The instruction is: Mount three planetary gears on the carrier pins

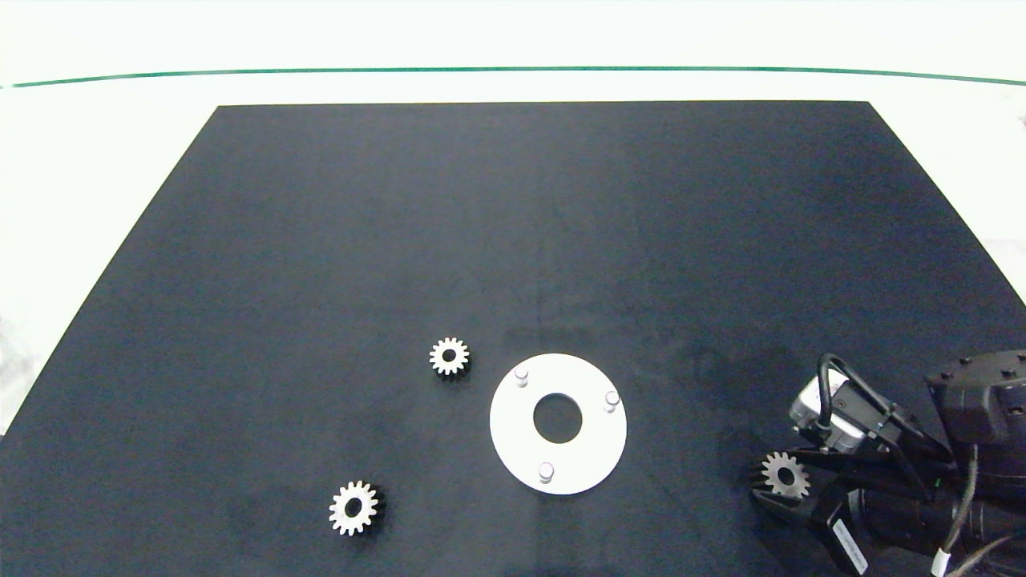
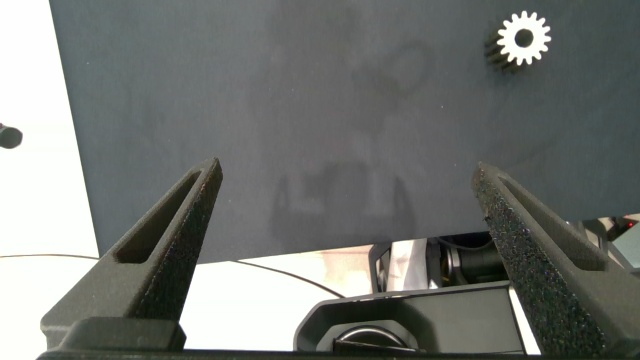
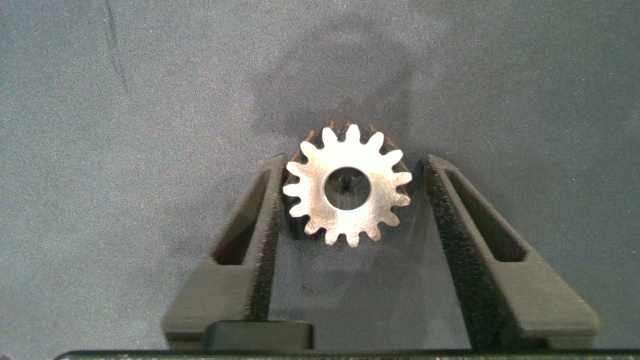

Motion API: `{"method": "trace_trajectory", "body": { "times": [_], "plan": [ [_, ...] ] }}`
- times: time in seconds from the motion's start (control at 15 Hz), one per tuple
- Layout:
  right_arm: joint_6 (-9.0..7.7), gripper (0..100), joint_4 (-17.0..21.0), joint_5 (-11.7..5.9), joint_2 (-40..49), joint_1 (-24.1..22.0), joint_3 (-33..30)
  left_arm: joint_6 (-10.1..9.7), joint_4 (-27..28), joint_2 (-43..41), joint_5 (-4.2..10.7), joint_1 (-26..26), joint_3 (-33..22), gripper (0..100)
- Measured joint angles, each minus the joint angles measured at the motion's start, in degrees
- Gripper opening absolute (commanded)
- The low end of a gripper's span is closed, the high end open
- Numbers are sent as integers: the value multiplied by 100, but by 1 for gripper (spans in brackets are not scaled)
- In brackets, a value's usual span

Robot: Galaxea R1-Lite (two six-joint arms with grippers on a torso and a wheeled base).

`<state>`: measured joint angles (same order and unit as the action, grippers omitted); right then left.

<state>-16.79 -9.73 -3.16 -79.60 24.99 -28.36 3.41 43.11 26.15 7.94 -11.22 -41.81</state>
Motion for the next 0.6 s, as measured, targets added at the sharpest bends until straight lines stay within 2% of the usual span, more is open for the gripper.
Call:
{"method": "trace_trajectory", "body": {
  "times": [0.6],
  "plan": [
    [4,33,-20,10,-29,4,-11,0,0,-72,0,-11,83,100]
  ]
}}
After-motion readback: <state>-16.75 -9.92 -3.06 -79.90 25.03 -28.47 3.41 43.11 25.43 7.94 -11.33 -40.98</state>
